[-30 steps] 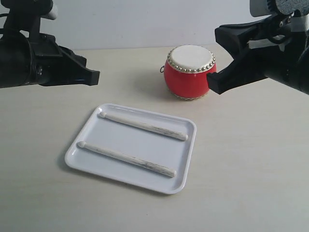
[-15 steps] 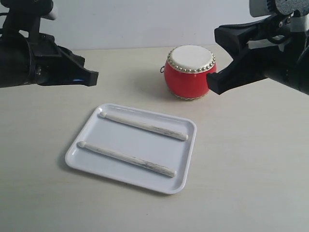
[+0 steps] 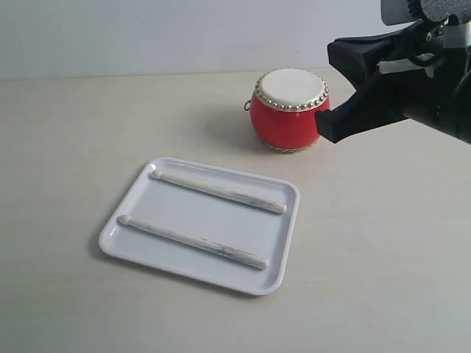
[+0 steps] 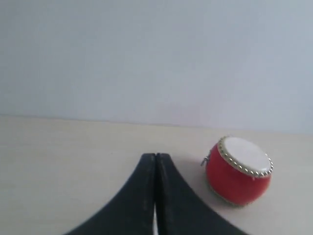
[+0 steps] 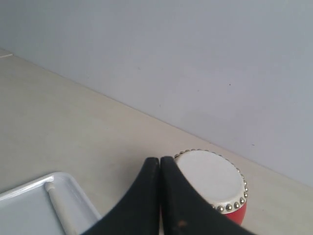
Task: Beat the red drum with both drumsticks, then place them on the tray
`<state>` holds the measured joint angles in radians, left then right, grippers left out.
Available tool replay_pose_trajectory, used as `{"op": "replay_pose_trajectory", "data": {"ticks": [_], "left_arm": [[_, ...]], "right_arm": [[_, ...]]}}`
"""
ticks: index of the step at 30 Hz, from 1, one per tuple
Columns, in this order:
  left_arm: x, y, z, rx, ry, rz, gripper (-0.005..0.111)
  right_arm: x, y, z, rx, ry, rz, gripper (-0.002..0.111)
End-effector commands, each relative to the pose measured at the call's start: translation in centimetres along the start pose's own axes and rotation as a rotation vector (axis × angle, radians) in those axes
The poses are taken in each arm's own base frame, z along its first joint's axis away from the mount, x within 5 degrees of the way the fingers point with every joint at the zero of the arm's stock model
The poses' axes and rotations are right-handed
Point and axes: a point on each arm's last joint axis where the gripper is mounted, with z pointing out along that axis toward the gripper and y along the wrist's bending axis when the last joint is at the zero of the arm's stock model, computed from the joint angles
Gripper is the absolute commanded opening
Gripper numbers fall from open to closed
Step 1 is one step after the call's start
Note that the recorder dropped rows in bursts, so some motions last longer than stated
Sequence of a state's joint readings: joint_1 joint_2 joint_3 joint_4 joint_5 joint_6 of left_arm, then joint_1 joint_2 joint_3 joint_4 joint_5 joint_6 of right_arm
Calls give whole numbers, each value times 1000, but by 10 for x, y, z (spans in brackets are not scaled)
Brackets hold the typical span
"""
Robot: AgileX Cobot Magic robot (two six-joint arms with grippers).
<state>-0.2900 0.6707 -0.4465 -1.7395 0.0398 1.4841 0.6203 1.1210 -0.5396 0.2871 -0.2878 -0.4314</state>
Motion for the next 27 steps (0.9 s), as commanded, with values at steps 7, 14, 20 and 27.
{"op": "replay_pose_trajectory", "data": {"ticks": [7, 14, 20, 27], "left_arm": [[37, 21, -61, -125, -210, -11, 0], [44, 23, -62, -125, -209, -7, 0], [66, 24, -61, -102, -137, -26, 0], [83, 37, -71, -229, -145, 31, 0]], "right_arm": [[0, -2, -2, 9, -5, -1, 0], [0, -2, -2, 9, -5, -1, 0], [0, -2, -2, 9, -5, -1, 0], [0, -2, -2, 9, -5, -1, 0]]}}
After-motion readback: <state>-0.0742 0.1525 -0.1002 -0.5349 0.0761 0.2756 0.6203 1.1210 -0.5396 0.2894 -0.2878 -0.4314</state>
